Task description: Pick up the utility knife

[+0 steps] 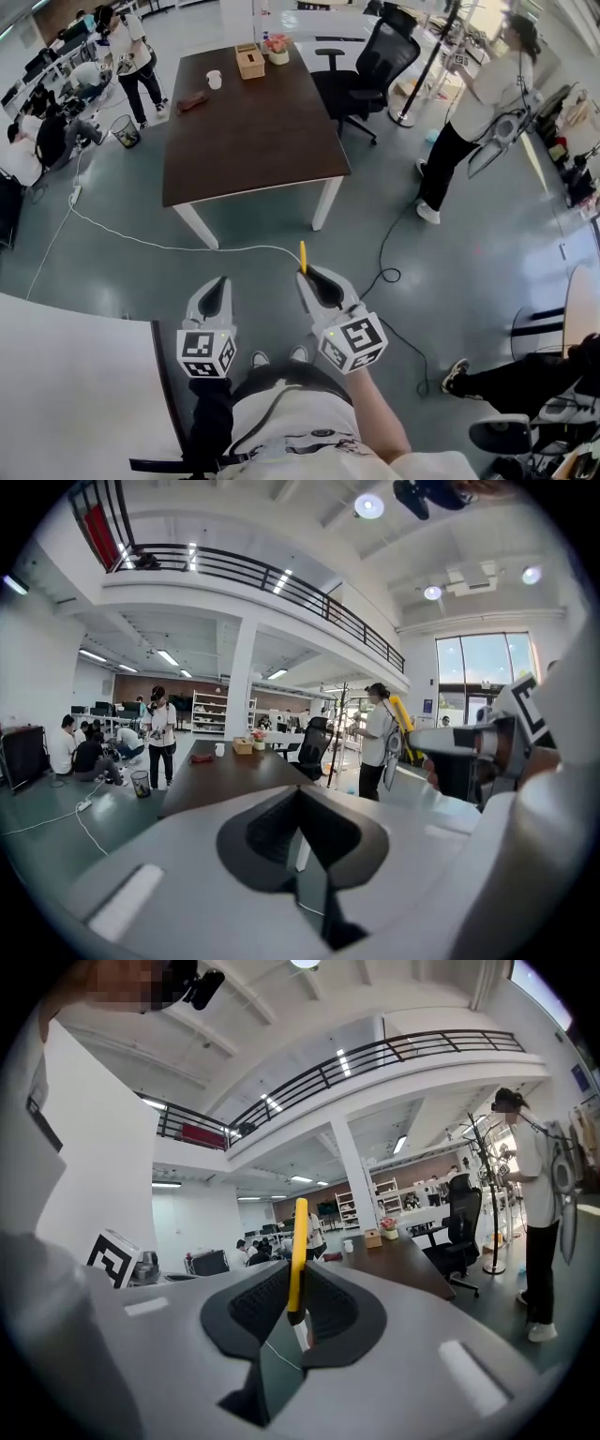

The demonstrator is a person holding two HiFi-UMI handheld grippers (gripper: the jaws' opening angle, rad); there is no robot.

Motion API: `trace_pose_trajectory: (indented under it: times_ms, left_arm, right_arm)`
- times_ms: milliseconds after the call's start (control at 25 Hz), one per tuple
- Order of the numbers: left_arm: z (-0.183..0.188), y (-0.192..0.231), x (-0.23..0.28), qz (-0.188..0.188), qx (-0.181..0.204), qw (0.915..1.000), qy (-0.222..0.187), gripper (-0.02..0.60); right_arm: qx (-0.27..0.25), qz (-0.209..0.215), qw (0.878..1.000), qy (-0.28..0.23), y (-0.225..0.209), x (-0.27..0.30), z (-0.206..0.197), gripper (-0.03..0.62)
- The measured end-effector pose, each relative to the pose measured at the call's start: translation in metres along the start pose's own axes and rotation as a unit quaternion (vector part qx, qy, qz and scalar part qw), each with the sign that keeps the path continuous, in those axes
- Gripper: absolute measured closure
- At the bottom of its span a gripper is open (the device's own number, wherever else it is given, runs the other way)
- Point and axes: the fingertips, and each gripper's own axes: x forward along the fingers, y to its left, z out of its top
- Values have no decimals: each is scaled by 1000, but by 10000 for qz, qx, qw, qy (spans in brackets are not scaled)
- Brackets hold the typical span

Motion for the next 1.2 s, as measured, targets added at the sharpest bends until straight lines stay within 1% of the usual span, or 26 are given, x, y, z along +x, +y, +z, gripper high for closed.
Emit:
trace_pose_trajectory:
  times_ms: [200, 320, 640, 800, 960, 1200]
  left_arm:
    - [23, 5, -5, 110, 150, 9992, -359, 581]
    - [38, 12, -7, 180, 230, 9980, -562, 581]
    - [62, 26, -11, 271, 366, 9949, -895, 581]
    - [72, 25, -10, 255, 501, 9933, -1013, 581]
    - [77, 27, -11, 280, 554, 9917, -1129, 581]
    - [74, 29, -13, 325, 526, 9920, -1098, 583]
  right_arm:
    - [-215, -211, 9991, -311, 11, 8, 11, 543]
    - [-356, -256, 9980, -454, 16, 13, 20, 543]
    - [-636, -411, 9952, -627, 16, 19, 33, 545]
    - [-758, -530, 9929, -745, 11, 19, 41, 545]
    - [-859, -539, 9915, -821, 11, 22, 43, 545]
    - [-910, -548, 9905, -869, 11, 22, 45, 545]
